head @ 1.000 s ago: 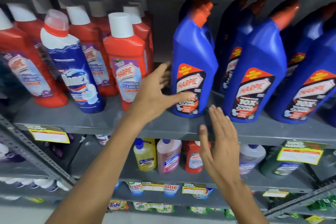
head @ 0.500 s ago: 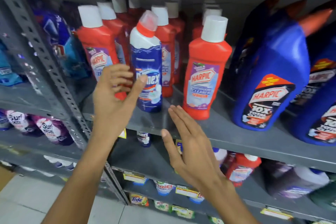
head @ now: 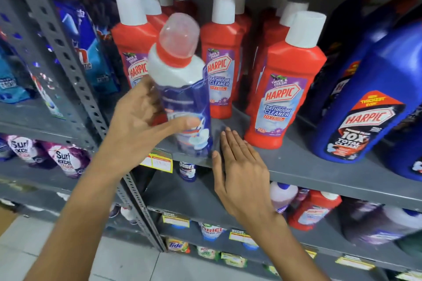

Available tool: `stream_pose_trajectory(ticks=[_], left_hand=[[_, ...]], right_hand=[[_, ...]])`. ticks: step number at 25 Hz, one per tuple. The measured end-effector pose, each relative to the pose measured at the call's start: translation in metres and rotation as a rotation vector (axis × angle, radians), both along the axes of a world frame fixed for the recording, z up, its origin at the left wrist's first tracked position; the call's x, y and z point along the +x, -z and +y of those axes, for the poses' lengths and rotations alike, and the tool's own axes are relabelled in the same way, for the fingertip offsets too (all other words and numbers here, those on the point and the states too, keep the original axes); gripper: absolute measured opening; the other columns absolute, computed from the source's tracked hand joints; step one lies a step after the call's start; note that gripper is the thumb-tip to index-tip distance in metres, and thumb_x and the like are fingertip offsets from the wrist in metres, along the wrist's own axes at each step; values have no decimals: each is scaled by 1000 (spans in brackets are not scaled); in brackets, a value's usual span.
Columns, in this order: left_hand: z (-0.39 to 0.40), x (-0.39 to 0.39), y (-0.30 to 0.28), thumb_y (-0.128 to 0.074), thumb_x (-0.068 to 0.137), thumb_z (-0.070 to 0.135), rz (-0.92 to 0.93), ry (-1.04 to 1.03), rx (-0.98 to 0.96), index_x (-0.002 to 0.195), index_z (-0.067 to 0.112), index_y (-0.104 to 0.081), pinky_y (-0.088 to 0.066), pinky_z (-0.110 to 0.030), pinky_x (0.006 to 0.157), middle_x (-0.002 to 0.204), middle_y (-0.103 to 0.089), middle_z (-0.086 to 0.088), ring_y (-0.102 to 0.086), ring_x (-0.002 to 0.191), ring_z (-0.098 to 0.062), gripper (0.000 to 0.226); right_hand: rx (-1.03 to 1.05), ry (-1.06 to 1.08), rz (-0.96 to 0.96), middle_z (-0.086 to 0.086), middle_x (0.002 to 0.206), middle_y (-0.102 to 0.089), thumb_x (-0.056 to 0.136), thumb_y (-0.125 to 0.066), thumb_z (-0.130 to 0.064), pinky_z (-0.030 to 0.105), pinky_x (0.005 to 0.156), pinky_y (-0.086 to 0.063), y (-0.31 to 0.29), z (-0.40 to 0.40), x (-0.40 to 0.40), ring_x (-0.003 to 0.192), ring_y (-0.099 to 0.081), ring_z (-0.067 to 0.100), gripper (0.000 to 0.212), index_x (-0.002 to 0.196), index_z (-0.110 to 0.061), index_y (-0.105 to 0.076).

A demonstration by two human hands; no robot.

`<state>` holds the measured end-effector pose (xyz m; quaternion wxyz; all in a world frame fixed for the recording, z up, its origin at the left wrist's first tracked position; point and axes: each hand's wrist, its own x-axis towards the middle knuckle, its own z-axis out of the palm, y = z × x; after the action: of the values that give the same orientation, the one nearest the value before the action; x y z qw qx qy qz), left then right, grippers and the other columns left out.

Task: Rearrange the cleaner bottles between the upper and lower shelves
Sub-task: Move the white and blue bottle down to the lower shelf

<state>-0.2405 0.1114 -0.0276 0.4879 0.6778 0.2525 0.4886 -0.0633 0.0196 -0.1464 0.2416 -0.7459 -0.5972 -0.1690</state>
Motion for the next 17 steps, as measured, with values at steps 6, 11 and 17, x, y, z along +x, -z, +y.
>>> stream_pose_trajectory(ticks=[6,11,17], left_hand=[[-41,-77,64,-106,49,36,169,99,-160,119,21,-75,-62,-23,94,116,-84,2,-79,107,-10,79],[-23,-77,163,-98,65,19,508,117,-199,130,31,-67,-56,-14,93,124,-78,11,-72,115,-9,74],[33,-53,252,-97,57,29,592,9,-331,118,28,-67,-63,-28,96,107,-80,25,-77,99,2,68]], right_hand=[[51,-6,1,12,159,-57,112,-42,-36,40,125,-41,5,0,2,151,-51,23,53,151,-4,-57],[56,11,-9,12,159,-57,112,-43,-35,39,126,-40,4,1,-1,151,-51,22,52,151,-4,-57],[47,34,-17,11,159,-57,113,-40,-36,38,127,-38,4,0,-3,151,-51,21,52,152,-5,-56]])
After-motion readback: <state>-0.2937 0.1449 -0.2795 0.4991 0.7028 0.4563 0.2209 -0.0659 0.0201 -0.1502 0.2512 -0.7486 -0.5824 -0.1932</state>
